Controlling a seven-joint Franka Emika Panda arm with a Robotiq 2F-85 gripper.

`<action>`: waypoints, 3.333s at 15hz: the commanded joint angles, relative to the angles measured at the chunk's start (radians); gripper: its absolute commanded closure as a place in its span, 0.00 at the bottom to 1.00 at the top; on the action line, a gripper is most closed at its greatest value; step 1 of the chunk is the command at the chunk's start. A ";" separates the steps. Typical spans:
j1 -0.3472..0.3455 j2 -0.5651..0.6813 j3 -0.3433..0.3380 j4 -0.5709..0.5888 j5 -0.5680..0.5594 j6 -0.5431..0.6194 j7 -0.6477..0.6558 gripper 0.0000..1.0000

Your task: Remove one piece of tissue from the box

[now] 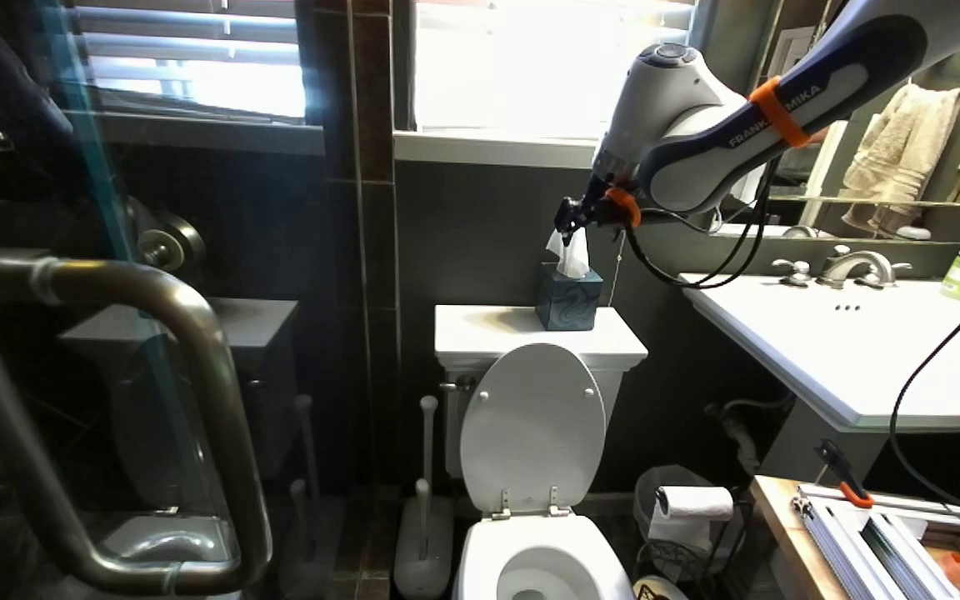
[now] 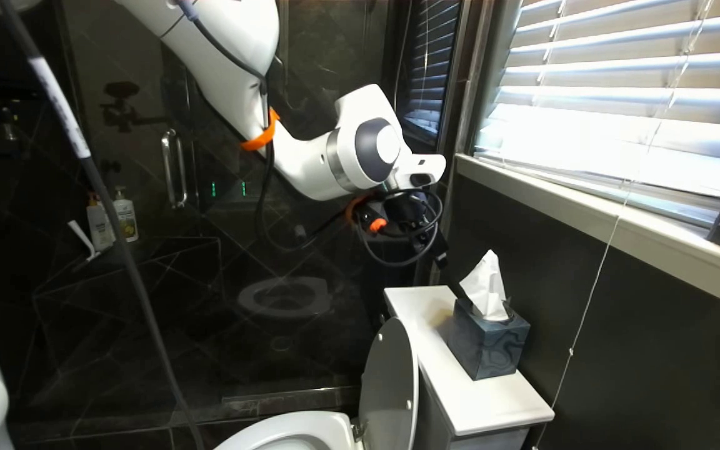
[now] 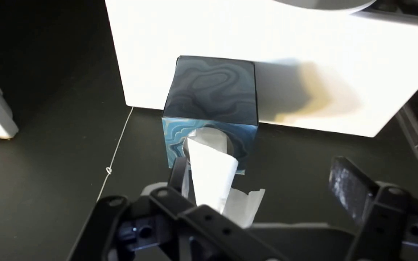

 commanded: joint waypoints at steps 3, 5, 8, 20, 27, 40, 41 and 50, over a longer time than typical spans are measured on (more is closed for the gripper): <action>0.039 0.081 -0.065 0.074 0.001 0.051 0.086 0.00; 0.039 0.149 -0.093 0.136 0.021 0.079 0.114 0.00; 0.048 0.251 -0.148 0.233 0.042 0.099 0.164 0.00; 0.145 0.540 -0.314 0.437 0.271 0.213 0.179 0.84; 0.192 0.520 -0.408 0.449 0.353 0.210 0.171 1.00; 0.404 0.364 -0.692 0.336 0.339 0.094 0.182 1.00; 0.425 0.347 -0.716 0.318 0.320 0.080 0.161 1.00; 0.637 0.362 -1.059 0.173 0.183 0.080 0.062 1.00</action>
